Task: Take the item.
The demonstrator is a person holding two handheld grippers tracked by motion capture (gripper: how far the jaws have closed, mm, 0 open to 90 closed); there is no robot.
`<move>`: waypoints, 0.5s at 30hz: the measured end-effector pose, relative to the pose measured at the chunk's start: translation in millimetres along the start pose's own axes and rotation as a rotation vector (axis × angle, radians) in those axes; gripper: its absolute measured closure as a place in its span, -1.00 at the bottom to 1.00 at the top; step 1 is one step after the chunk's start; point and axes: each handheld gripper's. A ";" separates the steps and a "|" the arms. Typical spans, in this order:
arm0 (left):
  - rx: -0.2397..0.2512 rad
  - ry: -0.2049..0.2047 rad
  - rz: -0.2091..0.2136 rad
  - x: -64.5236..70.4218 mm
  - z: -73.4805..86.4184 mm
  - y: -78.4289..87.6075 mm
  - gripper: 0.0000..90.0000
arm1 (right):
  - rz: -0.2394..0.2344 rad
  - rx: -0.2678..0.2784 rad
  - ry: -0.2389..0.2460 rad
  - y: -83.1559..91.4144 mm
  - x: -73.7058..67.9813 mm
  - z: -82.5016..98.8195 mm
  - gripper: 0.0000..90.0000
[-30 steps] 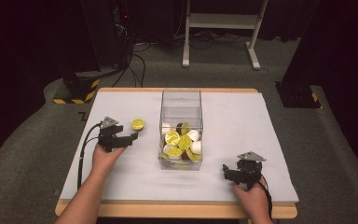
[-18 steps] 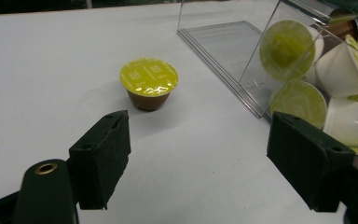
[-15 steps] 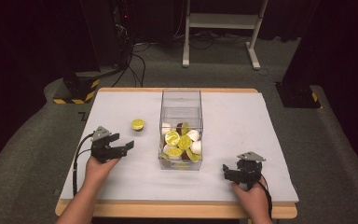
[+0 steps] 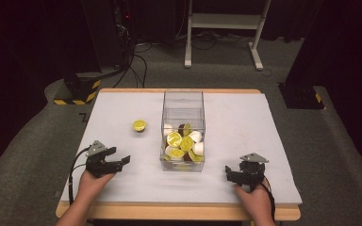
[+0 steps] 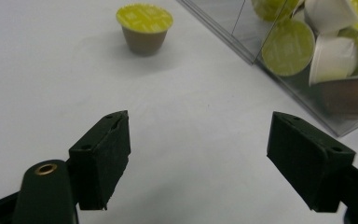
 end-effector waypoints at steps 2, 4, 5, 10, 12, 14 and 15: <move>0.017 0.043 -0.006 -0.3 7.9 2.1 -0.52 | 0.000 0.000 0.000 0.0 0.0 0.0 -0.80; 0.011 0.046 -0.013 -1.1 15.8 5.6 -0.52 | 0.000 0.000 0.000 0.0 0.0 0.0 -0.80; 0.003 0.030 -0.018 -1.8 18.7 6.7 -0.52 | 0.000 0.000 0.000 0.0 0.0 0.0 -0.80; -0.093 -0.104 -0.120 4.5 39.0 4.3 -0.59 | 0.000 0.000 0.000 0.1 0.0 0.1 -0.80; -0.075 -0.125 -0.123 7.0 41.5 4.8 -0.59 | 0.000 0.000 0.000 0.1 0.0 0.1 -0.80; -0.084 -0.098 -0.109 5.1 40.0 4.5 -0.56 | 0.000 0.000 0.000 0.1 0.0 0.1 -0.80; -0.084 -0.098 -0.109 5.1 40.0 4.5 -0.56 | 0.000 0.000 0.000 0.1 0.0 0.1 -0.80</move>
Point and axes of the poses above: each handheld gripper's, and its own axes: y roughly backward along the jaws, z roughly out of its underside, x roughly to its right, and after that the axes turned 5 degrees about y, right-handed
